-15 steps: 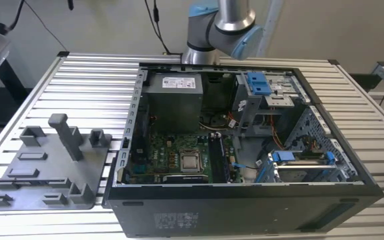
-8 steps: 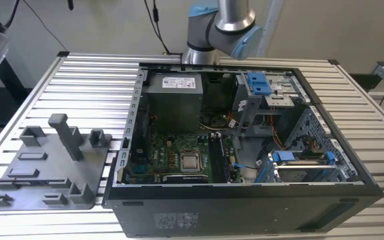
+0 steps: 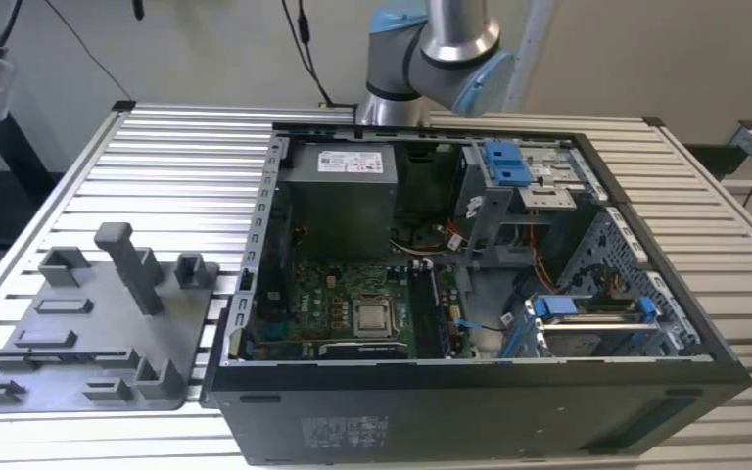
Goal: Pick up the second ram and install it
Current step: 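Pick up the second ram and move it above second insertion slot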
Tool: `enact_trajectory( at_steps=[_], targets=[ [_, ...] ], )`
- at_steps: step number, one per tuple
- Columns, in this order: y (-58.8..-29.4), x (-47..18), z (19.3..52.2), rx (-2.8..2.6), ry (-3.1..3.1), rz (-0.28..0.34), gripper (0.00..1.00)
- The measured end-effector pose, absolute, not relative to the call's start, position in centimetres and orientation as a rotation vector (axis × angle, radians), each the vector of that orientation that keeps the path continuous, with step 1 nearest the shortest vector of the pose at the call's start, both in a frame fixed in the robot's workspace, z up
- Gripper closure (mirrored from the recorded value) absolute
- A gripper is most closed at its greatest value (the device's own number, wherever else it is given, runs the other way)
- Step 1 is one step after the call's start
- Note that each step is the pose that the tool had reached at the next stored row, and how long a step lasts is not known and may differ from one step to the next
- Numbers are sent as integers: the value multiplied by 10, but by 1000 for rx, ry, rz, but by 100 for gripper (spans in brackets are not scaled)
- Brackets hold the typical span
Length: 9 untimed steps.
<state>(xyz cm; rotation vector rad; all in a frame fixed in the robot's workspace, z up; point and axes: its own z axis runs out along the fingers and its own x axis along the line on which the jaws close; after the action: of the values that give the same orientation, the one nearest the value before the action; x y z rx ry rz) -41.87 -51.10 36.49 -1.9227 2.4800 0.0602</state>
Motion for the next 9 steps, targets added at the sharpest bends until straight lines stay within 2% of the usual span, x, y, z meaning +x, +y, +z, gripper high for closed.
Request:
enact_trajectory(
  at_steps=[9],
  targets=[
    [-511,-419,365,-2053,2364,71,89]
  ],
)
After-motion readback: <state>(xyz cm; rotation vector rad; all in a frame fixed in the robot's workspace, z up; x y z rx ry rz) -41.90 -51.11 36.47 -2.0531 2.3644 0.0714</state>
